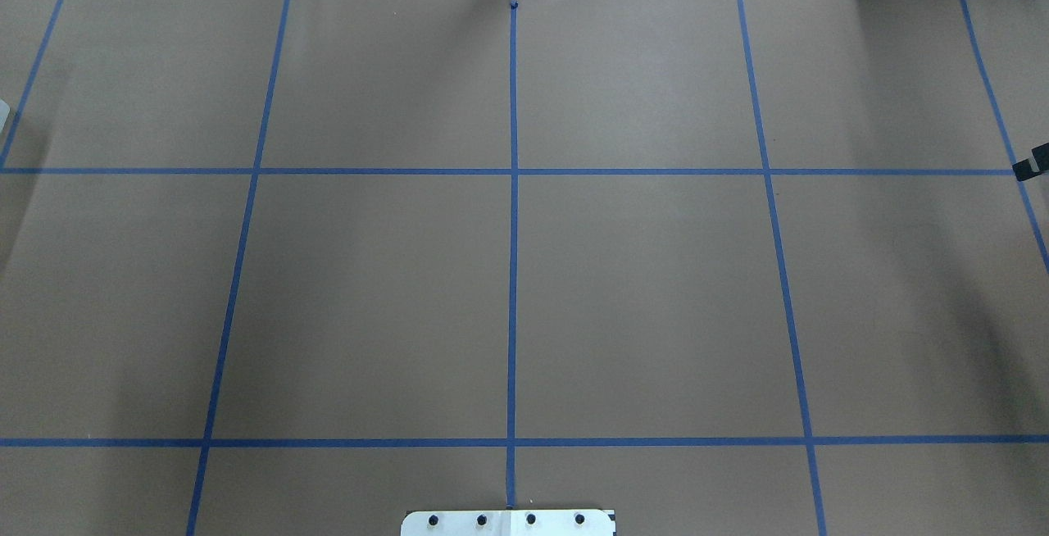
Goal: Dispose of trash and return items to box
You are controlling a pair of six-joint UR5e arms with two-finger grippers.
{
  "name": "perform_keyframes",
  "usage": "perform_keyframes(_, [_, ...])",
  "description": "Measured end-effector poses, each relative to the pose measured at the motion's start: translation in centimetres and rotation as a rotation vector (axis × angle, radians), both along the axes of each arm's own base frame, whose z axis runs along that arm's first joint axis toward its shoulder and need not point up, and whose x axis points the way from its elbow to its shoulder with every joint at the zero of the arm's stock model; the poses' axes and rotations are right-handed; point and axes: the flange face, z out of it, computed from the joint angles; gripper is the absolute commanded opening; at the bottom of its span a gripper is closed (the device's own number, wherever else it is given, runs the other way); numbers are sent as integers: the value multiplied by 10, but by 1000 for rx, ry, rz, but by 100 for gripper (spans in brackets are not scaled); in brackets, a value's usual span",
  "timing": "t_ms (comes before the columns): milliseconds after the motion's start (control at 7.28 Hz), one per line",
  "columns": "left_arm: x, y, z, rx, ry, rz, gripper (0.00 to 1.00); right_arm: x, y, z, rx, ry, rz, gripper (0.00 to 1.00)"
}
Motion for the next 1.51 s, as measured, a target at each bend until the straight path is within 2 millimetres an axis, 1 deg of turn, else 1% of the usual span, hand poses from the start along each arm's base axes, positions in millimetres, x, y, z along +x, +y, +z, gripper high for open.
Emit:
perform_keyframes(275, [-4, 8, 9, -2, -9, 12, 99, -5, 2, -4, -11, -39, -25, 100])
perform_keyframes(550, [-6, 16, 2, 4, -5, 12, 99, -6, 3, -11, -2, -55, -33, 100])
perform_keyframes(962, [-6, 21, -3, 4, 3, 12, 99, -8, 3, -15, 10, -56, -36, 100])
perform_keyframes(1237, [-6, 22, 5, -14, 1, 12, 99, -15, -6, -30, 35, -59, -45, 100])
perform_keyframes(1374, [-5, 19, 12, -26, -2, 14, 99, -13, -8, -31, 43, -51, -38, 100])
perform_keyframes(1511, [-4, 16, 17, -30, -4, 18, 99, -4, -9, -30, 50, -34, -16, 100])
